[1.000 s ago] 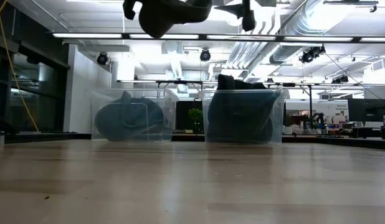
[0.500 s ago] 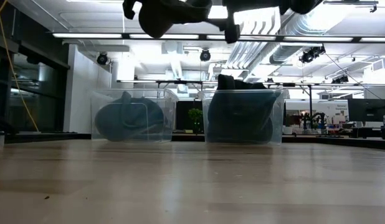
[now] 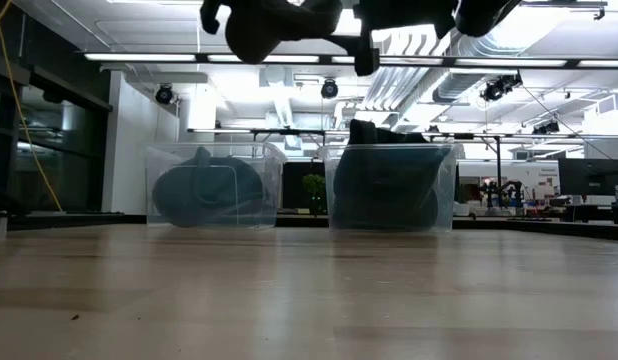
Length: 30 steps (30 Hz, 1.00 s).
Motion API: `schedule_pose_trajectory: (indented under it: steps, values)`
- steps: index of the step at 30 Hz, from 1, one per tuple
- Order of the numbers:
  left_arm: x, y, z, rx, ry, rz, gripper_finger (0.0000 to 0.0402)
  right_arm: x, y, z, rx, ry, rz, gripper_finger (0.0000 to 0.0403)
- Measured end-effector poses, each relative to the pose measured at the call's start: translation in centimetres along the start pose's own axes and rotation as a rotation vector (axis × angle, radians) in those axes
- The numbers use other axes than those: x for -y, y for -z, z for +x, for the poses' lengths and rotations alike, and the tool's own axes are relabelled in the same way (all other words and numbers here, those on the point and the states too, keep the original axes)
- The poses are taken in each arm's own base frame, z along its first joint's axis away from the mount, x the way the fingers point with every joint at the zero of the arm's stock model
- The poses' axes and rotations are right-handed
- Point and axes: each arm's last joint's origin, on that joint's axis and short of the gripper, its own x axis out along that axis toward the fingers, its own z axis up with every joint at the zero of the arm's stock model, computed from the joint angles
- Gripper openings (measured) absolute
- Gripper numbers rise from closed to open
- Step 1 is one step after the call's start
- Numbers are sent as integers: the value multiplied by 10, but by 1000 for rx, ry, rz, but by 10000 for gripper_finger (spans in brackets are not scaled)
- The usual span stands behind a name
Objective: Pick & Place hat
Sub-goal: Put the gray cap into the left transparent bin
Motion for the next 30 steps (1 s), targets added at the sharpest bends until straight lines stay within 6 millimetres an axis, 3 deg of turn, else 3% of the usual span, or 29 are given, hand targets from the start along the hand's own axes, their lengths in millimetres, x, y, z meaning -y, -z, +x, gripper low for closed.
schedule_pose_trajectory:
  steps: [4,8,19,25,30]
  values:
    - [1,3,1,-16,19,-3,0,0,-1,0,-1,-1,-2,269]
    - [1,12,5,-48,9,-5,0,2,-4,2,-36,-21,-8,221]
    - [2,11,8,-23,20,-26,1,5,-8,3,-118,-74,-99,15]
    - [2,12,8,-28,19,-41,3,4,-9,4,-148,-109,-108,7]
    - [2,12,8,-27,19,-41,32,4,-9,3,-150,-113,-111,5]
